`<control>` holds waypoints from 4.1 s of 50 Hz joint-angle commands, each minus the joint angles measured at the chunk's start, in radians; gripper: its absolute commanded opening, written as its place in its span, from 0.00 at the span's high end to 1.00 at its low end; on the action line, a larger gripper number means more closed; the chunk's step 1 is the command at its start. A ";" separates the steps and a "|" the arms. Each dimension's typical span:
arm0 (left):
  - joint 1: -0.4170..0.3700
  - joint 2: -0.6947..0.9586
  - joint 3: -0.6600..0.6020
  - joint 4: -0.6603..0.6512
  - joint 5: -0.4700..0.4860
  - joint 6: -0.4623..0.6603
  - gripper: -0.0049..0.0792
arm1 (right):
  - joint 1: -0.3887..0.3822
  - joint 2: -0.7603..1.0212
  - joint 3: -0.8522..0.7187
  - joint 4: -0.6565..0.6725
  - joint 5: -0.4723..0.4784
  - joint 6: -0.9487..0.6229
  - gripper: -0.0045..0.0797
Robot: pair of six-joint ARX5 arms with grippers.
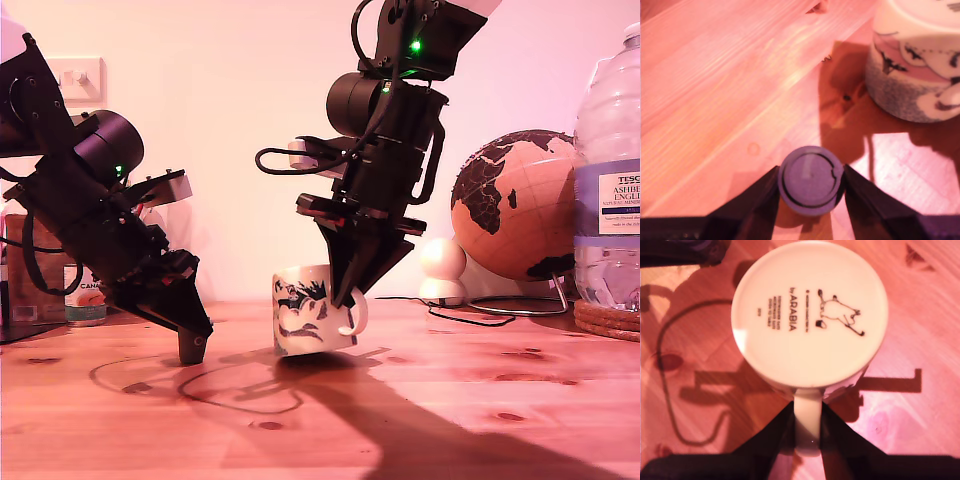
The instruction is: Lift the coffee cup and remove the coffee capsule that is hidden under it
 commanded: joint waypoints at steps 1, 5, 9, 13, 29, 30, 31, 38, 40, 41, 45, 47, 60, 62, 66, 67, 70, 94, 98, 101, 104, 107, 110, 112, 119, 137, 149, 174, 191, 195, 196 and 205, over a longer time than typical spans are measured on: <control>0.004 -0.006 -0.003 -0.002 -0.002 0.008 0.76 | 0.009 0.006 0.010 -0.005 -0.003 0.001 0.88; 0.004 -0.006 -0.003 -0.003 -0.001 0.008 0.76 | 0.010 0.006 0.010 -0.013 -0.003 0.002 0.87; 0.004 -0.006 -0.003 -0.003 -0.001 0.008 0.76 | 0.010 0.006 0.010 -0.016 -0.003 0.002 0.87; 0.004 -0.006 -0.003 -0.003 -0.001 0.008 0.76 | 0.010 0.006 0.010 -0.023 -0.003 0.002 0.84; 0.004 -0.006 -0.003 -0.003 0.000 0.008 0.76 | 0.010 0.042 0.010 -0.066 -0.004 0.025 0.75; 0.004 -0.006 -0.003 -0.003 0.000 0.008 0.76 | 0.011 0.046 0.010 -0.066 -0.004 0.025 0.74; 0.004 -0.006 -0.003 -0.003 0.000 0.008 0.76 | 0.012 0.051 0.010 -0.065 -0.004 0.025 0.73; 0.004 -0.006 -0.003 -0.003 0.004 0.007 0.76 | 0.020 0.057 0.010 -0.057 -0.006 0.025 0.73; 0.004 -0.006 -0.003 -0.003 0.009 0.007 0.76 | 0.024 0.057 0.010 -0.050 -0.006 0.025 0.73; 0.004 -0.006 -0.003 -0.004 0.014 0.005 0.76 | 0.024 0.057 0.010 -0.048 -0.005 0.024 0.73; 0.004 -0.006 -0.003 -0.005 0.031 -0.004 0.76 | 0.024 0.056 0.010 -0.055 -0.005 0.025 0.70; 0.004 -0.006 -0.003 -0.005 0.033 -0.004 0.76 | 0.024 0.054 0.010 -0.061 -0.005 0.025 0.67; 0.004 -0.006 -0.003 -0.011 0.044 -0.012 0.66 | 0.024 -0.010 0.014 -0.047 -0.013 0.025 0.61; 0.004 -0.006 -0.003 -0.011 0.044 -0.013 0.63 | 0.024 -0.024 0.018 -0.047 -0.014 0.025 0.61; 0.004 -0.006 -0.003 -0.013 0.044 -0.013 0.56 | 0.022 -0.055 0.021 -0.043 -0.021 0.025 0.61; 0.004 -0.006 -0.003 -0.013 0.044 -0.013 0.54 | 0.022 -0.061 0.024 -0.043 -0.021 0.025 0.61; 0.004 -0.006 -0.003 -0.013 0.053 -0.013 0.50 | 0.022 -0.082 0.029 -0.044 -0.023 0.026 0.61; 0.004 -0.078 -0.003 -0.043 0.082 -0.019 0.42 | 0.023 -0.129 0.029 -0.061 -0.029 0.044 0.61; 0.004 -0.113 -0.003 -0.045 0.082 -0.019 0.42 | 0.023 -0.129 0.029 -0.058 -0.029 0.043 0.61; 0.004 -0.140 -0.003 -0.056 0.083 -0.019 0.42 | 0.023 -0.129 0.029 -0.058 -0.031 0.045 0.61; 0.004 -0.167 -0.002 -0.071 0.086 -0.039 0.43 | 0.023 -0.129 0.029 -0.059 -0.035 0.048 0.61; 0.004 -0.195 -0.003 -0.090 0.086 -0.063 0.44 | 0.022 -0.129 0.029 -0.060 -0.050 0.051 0.61; 0.004 -0.220 -0.003 -0.111 0.086 -0.095 0.53 | 0.019 -0.130 0.029 -0.059 -0.064 0.056 0.64; 0.004 -0.239 -0.003 -0.127 0.089 -0.100 0.64 | 0.017 -0.131 0.029 -0.058 -0.074 0.056 0.69; 0.004 -0.290 -0.003 -0.164 0.130 -0.125 0.96 | 0.016 -0.137 0.029 -0.056 -0.091 0.058 0.97; -0.009 -0.364 -0.003 -0.129 0.147 -0.173 0.97 | 0.009 -0.212 0.029 0.003 -0.067 0.082 0.96; -0.009 -0.414 -0.003 -0.083 0.159 -0.204 0.97 | -0.003 -0.290 0.028 0.059 0.022 0.105 0.96; 0.006 -0.512 -0.030 -0.023 0.205 -0.240 0.97 | -0.004 -0.425 -0.008 0.139 0.087 0.106 0.96; 0.010 -0.513 -0.035 -0.022 0.241 -0.248 0.97 | -0.004 -0.597 -0.257 0.279 0.126 0.136 0.96; 0.010 -0.519 -0.047 -0.007 0.270 -0.261 0.97 | -0.003 -0.657 -0.346 0.335 0.126 0.151 0.96; 0.010 -0.523 -0.051 -0.003 0.272 -0.261 0.97 | -0.003 -0.672 -0.367 0.347 0.126 0.154 0.96; 0.009 -0.595 -0.172 0.126 0.276 -0.306 0.97 | -0.002 -0.809 -0.532 0.454 0.121 0.174 0.96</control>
